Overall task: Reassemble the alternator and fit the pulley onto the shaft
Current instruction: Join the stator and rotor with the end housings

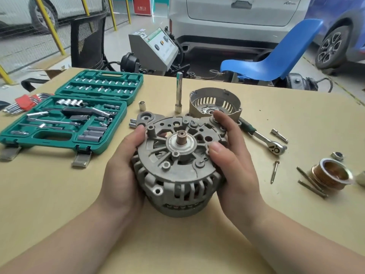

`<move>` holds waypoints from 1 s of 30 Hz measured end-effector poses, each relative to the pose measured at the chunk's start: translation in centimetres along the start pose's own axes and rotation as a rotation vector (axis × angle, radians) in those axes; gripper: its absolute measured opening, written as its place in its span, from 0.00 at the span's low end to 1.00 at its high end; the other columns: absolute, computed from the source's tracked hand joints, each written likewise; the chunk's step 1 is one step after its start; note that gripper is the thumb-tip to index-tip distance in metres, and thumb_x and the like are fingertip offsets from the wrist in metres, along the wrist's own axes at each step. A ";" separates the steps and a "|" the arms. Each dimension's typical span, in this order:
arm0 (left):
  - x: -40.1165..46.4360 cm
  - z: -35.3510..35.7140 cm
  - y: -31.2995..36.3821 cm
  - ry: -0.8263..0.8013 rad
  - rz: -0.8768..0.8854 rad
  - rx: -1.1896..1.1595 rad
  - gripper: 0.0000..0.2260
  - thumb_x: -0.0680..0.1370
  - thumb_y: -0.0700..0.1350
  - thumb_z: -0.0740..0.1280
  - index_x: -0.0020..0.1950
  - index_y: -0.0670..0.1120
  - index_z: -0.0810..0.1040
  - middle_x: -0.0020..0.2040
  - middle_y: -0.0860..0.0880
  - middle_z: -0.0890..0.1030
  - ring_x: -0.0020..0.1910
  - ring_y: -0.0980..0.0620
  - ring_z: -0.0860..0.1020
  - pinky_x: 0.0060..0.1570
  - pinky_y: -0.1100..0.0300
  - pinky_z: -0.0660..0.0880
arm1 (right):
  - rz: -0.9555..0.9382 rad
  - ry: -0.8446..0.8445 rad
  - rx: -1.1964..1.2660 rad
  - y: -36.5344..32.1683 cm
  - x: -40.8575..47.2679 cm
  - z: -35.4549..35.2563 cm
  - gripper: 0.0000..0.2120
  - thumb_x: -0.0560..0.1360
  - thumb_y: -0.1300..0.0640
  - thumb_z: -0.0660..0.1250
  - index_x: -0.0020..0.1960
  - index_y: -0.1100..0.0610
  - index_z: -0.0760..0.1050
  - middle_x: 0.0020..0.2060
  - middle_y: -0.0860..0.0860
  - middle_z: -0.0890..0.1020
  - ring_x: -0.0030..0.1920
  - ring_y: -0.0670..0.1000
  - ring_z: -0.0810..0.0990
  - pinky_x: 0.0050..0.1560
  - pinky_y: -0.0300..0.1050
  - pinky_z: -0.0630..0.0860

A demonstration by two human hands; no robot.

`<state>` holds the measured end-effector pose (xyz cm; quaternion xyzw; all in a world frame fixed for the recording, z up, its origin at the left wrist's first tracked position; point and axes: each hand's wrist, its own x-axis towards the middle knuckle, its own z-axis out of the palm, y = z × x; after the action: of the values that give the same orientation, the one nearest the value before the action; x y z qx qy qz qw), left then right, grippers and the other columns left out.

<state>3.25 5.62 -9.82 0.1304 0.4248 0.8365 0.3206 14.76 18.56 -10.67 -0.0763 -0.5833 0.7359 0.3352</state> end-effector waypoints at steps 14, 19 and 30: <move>-0.3 -0.2 -0.2 -0.060 0.021 -0.034 0.20 0.80 0.53 0.66 0.64 0.42 0.86 0.65 0.37 0.84 0.65 0.38 0.83 0.58 0.47 0.83 | -0.023 -0.007 0.003 0.6 0.1 -0.3 0.31 0.74 0.51 0.70 0.76 0.46 0.70 0.68 0.55 0.80 0.67 0.62 0.81 0.66 0.63 0.79; -0.2 -0.2 -0.4 -0.041 0.021 -0.044 0.20 0.81 0.51 0.65 0.65 0.40 0.85 0.65 0.36 0.84 0.64 0.37 0.83 0.58 0.47 0.83 | -0.001 0.011 0.016 0.8 0.4 -0.4 0.30 0.72 0.52 0.70 0.74 0.47 0.72 0.68 0.56 0.80 0.66 0.62 0.82 0.65 0.62 0.80; -0.1 -0.7 -0.8 -0.035 0.188 -0.031 0.19 0.84 0.41 0.60 0.75 0.50 0.75 0.67 0.43 0.84 0.65 0.42 0.84 0.57 0.50 0.83 | -0.017 -0.016 -0.008 1.3 0.2 -0.8 0.30 0.73 0.53 0.68 0.75 0.49 0.71 0.64 0.49 0.82 0.66 0.60 0.82 0.65 0.60 0.80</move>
<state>3.30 5.47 -10.93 0.1792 0.3921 0.8670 0.2500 14.50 19.24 -12.02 -0.0669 -0.5894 0.7313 0.3366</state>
